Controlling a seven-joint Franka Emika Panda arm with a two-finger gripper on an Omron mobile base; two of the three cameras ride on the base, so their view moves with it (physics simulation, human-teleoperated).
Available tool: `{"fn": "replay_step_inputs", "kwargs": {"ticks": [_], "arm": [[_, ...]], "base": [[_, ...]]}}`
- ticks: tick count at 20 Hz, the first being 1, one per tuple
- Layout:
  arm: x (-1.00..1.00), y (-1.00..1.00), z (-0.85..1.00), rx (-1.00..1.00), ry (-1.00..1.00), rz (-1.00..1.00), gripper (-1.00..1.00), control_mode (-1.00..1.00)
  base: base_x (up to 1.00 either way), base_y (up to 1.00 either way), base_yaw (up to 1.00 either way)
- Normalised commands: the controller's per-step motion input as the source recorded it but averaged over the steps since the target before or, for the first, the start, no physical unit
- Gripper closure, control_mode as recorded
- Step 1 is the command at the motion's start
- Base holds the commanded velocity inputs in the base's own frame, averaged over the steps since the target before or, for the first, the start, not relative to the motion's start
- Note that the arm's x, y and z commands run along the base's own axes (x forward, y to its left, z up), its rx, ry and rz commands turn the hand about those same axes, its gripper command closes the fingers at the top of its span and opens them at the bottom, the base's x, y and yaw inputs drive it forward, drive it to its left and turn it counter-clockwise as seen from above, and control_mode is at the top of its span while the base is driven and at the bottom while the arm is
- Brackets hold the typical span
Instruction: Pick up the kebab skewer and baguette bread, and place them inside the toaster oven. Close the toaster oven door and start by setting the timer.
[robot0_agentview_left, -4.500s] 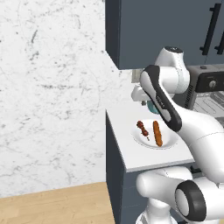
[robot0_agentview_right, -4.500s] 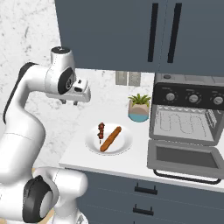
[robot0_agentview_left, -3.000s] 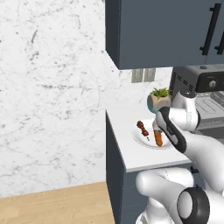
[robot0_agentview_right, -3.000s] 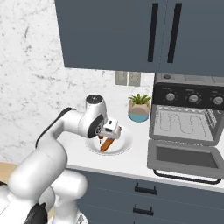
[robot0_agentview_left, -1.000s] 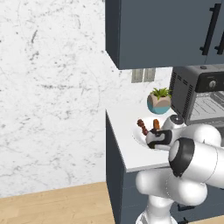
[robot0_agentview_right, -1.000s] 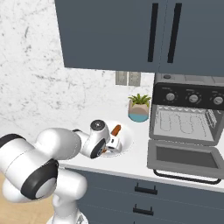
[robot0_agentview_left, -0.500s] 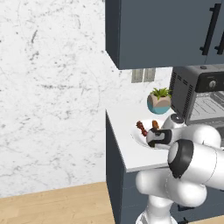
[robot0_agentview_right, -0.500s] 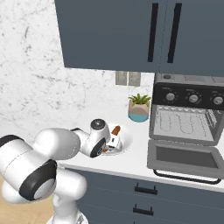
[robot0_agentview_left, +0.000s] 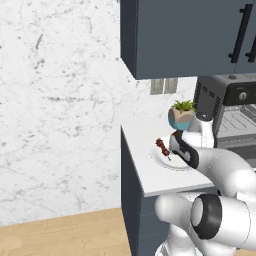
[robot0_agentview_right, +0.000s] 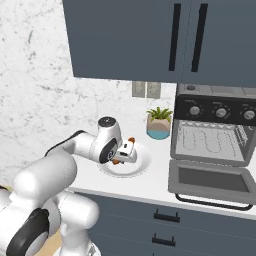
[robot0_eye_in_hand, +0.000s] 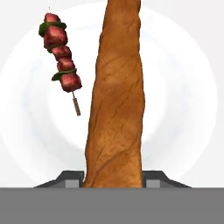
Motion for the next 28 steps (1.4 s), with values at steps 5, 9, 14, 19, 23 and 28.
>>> {"fn": "replay_step_inputs", "kwargs": {"ticks": [5, 9, 14, 19, 23, 28], "arm": [[-0.08, 0.08, 0.38, 0.0, 0.16, 0.02, 1.0, -1.0], [0.0, 0.11, 0.32, 0.0, 0.0, 0.06, 1.0, -1.0], [-0.08, 0.0, 0.11, 0.0, -0.16, 0.07, 1.0, -1.0], [-0.46, 0.09, 0.02, 0.0, -0.28, 0.08, 1.0, -1.0], [-0.36, 0.13, 0.02, 0.0, -0.14, 0.09, 1.0, -1.0], [-0.45, 0.28, 0.37, 0.0, 0.0, 0.0, 1.0, -1.0]], "base": [[0.0, 0.0, 0.0], [0.0, 0.0, 0.0], [0.0, 0.0, 0.0], [0.0, 0.0, 0.0], [0.0, 0.0, 0.0], [0.0, 0.0, 0.0]]}}
